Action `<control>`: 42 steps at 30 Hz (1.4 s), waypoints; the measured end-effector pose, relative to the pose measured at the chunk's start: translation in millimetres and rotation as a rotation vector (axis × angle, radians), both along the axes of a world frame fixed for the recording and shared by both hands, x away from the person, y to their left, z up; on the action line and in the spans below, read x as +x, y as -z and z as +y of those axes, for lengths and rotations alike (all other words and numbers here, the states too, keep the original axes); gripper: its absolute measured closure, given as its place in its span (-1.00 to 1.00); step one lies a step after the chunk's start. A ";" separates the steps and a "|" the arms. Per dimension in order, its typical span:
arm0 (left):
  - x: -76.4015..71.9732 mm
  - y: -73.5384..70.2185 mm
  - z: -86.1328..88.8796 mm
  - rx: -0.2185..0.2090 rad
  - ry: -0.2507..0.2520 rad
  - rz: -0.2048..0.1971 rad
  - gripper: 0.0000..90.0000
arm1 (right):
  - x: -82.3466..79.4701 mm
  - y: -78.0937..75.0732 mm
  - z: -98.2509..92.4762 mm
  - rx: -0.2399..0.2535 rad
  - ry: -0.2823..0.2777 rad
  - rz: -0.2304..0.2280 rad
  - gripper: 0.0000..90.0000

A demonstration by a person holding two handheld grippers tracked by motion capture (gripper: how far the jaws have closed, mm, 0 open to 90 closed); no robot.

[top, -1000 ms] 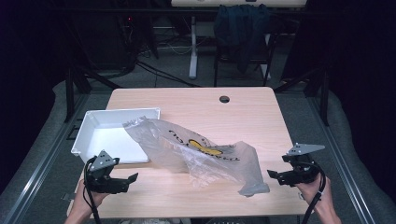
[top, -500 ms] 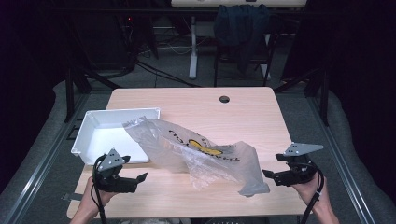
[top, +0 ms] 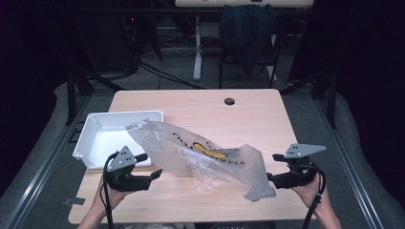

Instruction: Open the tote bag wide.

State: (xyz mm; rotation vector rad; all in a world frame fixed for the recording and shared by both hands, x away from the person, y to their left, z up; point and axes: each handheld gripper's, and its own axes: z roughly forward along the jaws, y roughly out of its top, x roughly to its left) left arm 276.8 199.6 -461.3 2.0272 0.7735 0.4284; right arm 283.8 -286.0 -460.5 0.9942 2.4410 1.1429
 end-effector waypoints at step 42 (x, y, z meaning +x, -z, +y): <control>66.6 15.0 -28.2 -0.062 -0.034 0.066 0.93 | 57.7 -4.1 57.3 0.039 -0.175 0.075 0.59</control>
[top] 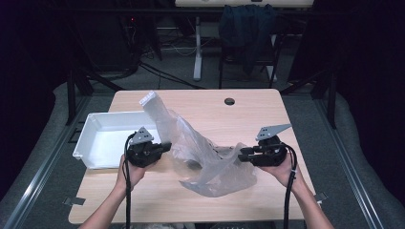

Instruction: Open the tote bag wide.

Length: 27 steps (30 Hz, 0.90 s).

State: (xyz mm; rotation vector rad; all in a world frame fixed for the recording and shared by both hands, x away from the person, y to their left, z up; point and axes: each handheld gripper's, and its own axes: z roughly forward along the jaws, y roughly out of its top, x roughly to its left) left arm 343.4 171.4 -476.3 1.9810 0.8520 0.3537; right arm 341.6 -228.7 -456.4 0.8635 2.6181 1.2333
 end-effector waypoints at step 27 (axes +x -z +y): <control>2.5 12.3 -4.1 0.046 -0.005 0.029 0.95 | 3.3 14.3 5.7 -0.071 0.043 -0.013 -0.67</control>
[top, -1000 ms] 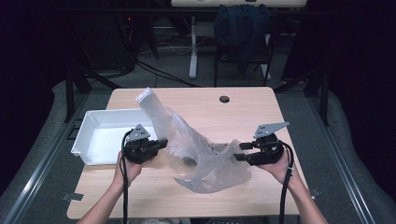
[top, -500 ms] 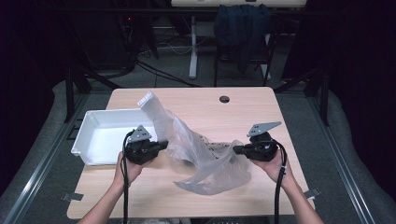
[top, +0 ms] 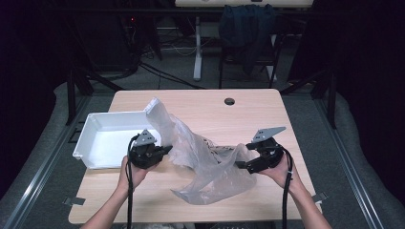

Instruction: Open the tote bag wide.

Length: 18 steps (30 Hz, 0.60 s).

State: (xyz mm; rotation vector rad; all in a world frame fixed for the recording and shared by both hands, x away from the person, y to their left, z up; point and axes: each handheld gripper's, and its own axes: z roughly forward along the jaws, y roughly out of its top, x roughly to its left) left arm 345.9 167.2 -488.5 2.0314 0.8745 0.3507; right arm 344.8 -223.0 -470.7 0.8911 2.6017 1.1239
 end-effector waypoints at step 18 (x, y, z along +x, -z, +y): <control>2.9 6.5 0.2 -0.012 0.000 0.054 0.97 | 20.5 7.0 28.6 -0.003 -0.147 0.038 -0.23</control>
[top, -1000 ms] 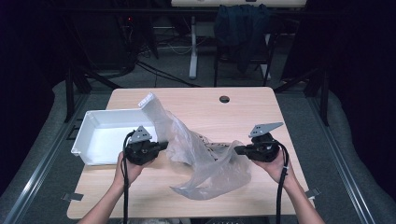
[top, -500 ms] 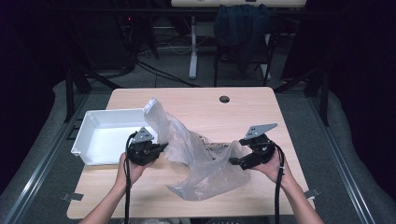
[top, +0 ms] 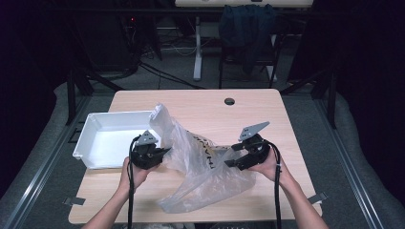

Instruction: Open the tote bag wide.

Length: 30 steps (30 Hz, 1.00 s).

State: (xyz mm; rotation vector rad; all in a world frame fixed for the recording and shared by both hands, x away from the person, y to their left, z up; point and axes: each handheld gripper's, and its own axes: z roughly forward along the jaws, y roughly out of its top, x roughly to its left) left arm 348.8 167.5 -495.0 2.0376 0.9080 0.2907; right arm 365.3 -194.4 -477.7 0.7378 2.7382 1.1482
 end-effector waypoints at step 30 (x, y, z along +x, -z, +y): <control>-3.9 10.9 4.4 0.050 -0.028 0.040 0.98 | -8.9 4.1 -23.2 -0.019 0.174 -0.006 -0.21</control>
